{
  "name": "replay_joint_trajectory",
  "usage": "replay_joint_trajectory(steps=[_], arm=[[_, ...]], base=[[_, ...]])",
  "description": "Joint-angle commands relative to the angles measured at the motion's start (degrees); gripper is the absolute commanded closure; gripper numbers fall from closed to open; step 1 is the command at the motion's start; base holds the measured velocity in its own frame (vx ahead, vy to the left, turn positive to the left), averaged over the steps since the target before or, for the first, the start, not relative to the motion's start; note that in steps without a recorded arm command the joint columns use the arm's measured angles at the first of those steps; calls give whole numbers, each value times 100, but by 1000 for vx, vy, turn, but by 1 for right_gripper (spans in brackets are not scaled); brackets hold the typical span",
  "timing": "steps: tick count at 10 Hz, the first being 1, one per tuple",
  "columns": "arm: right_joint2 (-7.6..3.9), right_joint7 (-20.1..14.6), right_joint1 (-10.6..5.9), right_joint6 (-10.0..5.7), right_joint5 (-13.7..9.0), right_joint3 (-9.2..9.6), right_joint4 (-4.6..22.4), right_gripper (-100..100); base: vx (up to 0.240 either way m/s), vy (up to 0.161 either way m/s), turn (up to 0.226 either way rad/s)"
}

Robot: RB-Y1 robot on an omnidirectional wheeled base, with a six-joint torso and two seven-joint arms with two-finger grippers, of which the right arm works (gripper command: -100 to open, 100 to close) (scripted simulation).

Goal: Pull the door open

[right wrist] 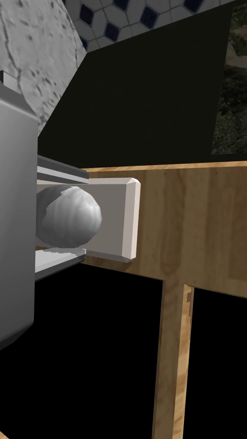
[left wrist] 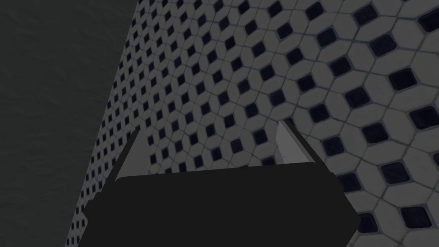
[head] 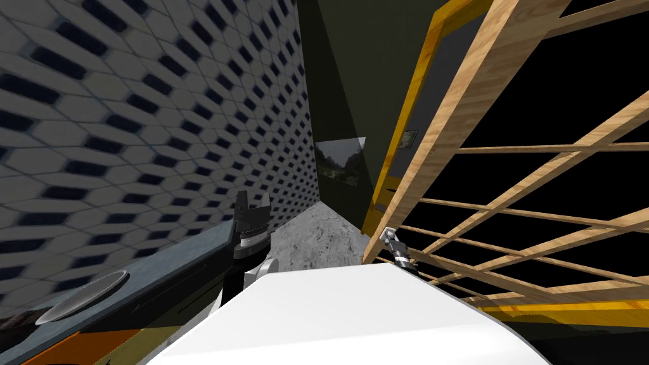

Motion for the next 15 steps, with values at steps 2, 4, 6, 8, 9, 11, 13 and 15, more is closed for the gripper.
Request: replay_joint_trajectory(steps=[2,4,6,8,9,11,13,15], arm=[[-29,-42,70,3,35,66,-80,100],[-97,-155,167,-78,146,251,-145,100],[-171,-257,239,-169,240,401,-203,100],[-247,-359,313,-262,336,554,-262,100],[-295,-424,359,-321,395,649,-299,100],[-294,-415,361,-310,405,663,-307,100],[-367,-522,447,-452,507,828,-316,100],[-456,-623,527,-603,602,975,-337,100]], base=[[-163,-1,30],[-180,-19,53],[-222,-20,60],[-205,-25,45],[-240,-19,56],[-157,-27,31],[-177,-41,73],[-220,-60,78]])
